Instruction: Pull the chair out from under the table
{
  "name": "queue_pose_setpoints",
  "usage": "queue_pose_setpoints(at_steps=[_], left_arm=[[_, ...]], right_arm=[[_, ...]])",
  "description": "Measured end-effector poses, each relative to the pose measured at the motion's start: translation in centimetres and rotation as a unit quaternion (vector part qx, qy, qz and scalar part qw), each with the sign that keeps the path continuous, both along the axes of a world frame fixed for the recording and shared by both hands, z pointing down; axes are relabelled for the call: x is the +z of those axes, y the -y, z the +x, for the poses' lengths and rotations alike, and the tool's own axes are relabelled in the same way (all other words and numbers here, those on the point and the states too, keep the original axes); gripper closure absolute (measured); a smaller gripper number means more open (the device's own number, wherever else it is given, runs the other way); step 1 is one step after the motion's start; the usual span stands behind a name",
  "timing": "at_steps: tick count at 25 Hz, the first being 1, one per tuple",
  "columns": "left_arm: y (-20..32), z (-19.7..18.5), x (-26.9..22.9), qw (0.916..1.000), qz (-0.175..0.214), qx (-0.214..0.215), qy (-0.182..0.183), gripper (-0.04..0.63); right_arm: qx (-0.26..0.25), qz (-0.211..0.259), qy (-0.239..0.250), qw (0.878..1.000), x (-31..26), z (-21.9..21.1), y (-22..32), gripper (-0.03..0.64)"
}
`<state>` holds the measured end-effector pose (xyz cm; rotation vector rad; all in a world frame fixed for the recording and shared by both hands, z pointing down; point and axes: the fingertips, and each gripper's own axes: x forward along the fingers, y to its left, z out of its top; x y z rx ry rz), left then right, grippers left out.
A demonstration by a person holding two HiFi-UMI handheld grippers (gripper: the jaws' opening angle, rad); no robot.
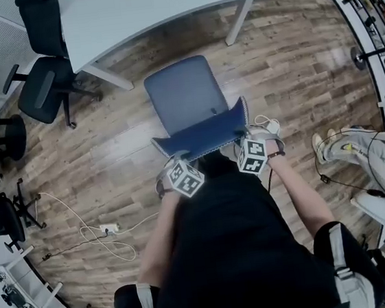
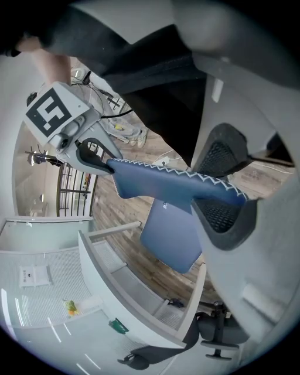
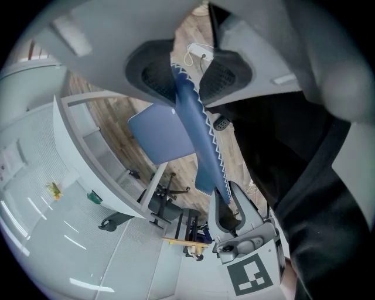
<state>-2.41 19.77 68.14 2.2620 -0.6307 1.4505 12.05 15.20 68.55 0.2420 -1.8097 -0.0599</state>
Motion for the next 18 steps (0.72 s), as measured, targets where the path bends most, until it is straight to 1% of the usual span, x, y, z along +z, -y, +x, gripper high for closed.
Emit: queue_pose_setpoints(at_steps=[5, 8, 11, 14, 18], left_arm=[[0.2, -0.1, -0.3, 0.9999, 0.003, -0.013, -0.005, 0.472], [0.5, 0.0, -0.4, 0.9997, 0.007, -0.020, -0.009, 0.468], [0.6, 0.1, -0.6, 0.9991, 0.006, -0.035, -0.024, 0.457], [0.7, 0.0, -0.9, 0.9983, 0.012, -0.045, -0.035, 0.454], [1.1, -0.2, -1.2, 0.9976, 0.030, -0.046, -0.042, 0.448]], right_arm=[[0.017, -0.008, 0.012, 1.000, -0.3, -0.3, 0.0, 0.483], [0.025, -0.003, 0.011, 1.000, -0.3, -0.2, 0.3, 0.480], [0.030, 0.000, 0.012, 0.999, -0.2, -0.1, 0.4, 0.479], [0.035, 0.011, 0.009, 0.999, -0.3, -0.2, 0.6, 0.477], [0.050, 0.030, 0.008, 0.998, -0.5, -0.3, 1.2, 0.472]])
